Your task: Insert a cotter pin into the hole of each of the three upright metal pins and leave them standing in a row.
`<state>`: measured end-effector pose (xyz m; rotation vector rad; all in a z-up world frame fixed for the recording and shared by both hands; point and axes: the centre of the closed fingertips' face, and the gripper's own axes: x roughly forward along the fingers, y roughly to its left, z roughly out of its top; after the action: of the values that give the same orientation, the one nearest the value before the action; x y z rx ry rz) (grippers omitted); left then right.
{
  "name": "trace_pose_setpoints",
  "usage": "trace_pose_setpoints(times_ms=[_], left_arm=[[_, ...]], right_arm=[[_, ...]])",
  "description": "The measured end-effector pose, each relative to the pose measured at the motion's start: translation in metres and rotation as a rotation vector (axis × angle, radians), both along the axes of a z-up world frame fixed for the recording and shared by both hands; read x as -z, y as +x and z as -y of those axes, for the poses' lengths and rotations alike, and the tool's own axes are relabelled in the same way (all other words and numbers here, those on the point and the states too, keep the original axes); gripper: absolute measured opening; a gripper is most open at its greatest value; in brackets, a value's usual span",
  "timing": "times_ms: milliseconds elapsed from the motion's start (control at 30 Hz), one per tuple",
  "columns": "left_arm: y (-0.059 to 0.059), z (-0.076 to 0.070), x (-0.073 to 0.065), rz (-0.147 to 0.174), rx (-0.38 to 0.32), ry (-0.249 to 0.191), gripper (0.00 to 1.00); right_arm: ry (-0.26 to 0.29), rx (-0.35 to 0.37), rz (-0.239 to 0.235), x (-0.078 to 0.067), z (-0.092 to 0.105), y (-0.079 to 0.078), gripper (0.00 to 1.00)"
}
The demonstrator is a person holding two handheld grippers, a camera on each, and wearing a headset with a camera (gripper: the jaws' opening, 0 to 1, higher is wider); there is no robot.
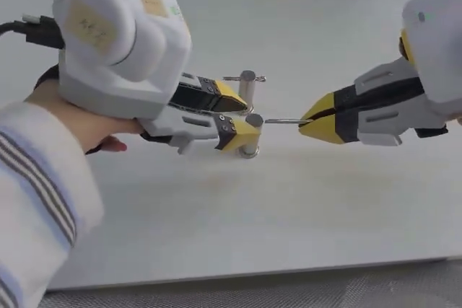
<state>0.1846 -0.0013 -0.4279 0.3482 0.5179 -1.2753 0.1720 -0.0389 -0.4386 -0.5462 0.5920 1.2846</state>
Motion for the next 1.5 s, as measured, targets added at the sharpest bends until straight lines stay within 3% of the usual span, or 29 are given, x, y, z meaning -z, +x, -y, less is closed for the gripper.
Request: trace_pose_setpoints(times_ms=[333,867,1067,1433,1500], left_arm=[[0.004,-0.002,0.007,-0.006,0.007,0.019,0.09],[0.0,-0.002,0.007,-0.022,0.004,0.028,0.09],[0.0,-0.002,0.006,-0.042,-0.008,0.017,0.09],[-0.003,-0.001,0.006,-0.047,-0.005,0.021,0.09],[-0.003,-0.001,0.005,-0.047,-0.006,0.021,0.09]], right_arm=[[-0.002,-0.011,0.0,0.003,-0.001,0.0,0.0],[-0.015,-0.012,-0.006,0.01,-0.009,0.003,0.0],[-0.026,-0.021,0.0,0.013,-0.017,0.006,0.0],[0.003,-0.02,-0.011,0.014,-0.034,0.008,0.0],[-0.001,-0.034,0.007,0.014,-0.036,0.009,0.0]])
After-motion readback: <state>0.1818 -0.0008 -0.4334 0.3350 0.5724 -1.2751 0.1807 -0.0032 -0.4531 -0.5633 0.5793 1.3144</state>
